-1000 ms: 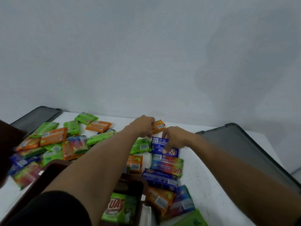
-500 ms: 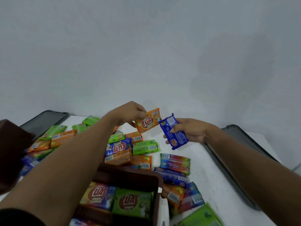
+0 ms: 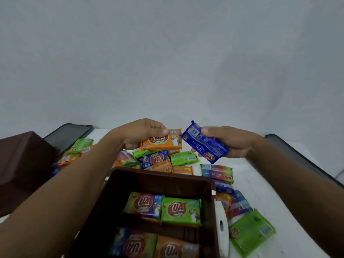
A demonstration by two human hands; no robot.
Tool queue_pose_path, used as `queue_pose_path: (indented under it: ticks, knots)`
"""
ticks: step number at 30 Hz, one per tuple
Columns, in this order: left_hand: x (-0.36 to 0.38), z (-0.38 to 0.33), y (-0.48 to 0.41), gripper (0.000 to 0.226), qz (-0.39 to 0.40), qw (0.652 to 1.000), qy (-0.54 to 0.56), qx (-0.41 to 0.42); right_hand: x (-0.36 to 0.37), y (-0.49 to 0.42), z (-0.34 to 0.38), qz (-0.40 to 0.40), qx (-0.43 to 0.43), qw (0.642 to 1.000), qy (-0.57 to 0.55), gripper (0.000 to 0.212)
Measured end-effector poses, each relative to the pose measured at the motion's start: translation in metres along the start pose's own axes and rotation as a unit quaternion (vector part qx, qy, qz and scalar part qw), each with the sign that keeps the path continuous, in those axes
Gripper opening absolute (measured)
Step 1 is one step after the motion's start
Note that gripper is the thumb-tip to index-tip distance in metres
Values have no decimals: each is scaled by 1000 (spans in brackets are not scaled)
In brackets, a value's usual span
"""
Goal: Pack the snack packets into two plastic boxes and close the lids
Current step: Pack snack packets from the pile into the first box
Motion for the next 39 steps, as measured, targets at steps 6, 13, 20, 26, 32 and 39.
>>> queue_pose_path:
  ticks: [6, 13, 20, 26, 32, 39]
  knots:
    - [3, 21, 51, 33, 131, 991, 31, -23, 63, 9, -8, -40, 40, 975, 216, 47]
    - [23, 43, 97, 29, 275, 954, -100, -61, 142, -1, -32, -115, 150, 846, 499, 51]
    - [44, 70, 118, 17, 327, 921, -182, -110, 176, -16, -73, -174, 208, 754, 599, 71]
    - [63, 77, 124, 17, 319, 884, -333, -75, 180, -28, -104, -197, 220, 731, 615, 50]
    - [74, 89, 123, 23, 311, 836, -453, 5, 176, -38, -121, -228, 202, 700, 646, 47]
    - [78, 93, 123, 26, 340, 812, -475, 2, 169, -38, -119, -226, 213, 764, 565, 50]
Point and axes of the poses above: each hand's wrist, its own y-axis away from the middle knuckle, its own x-axis out of the palm, z = x × y, the point moved 5 cm from there along -y, towards the middle knuckle, and after that the axes turned 15 degrees about x, right-handed, at the moved point
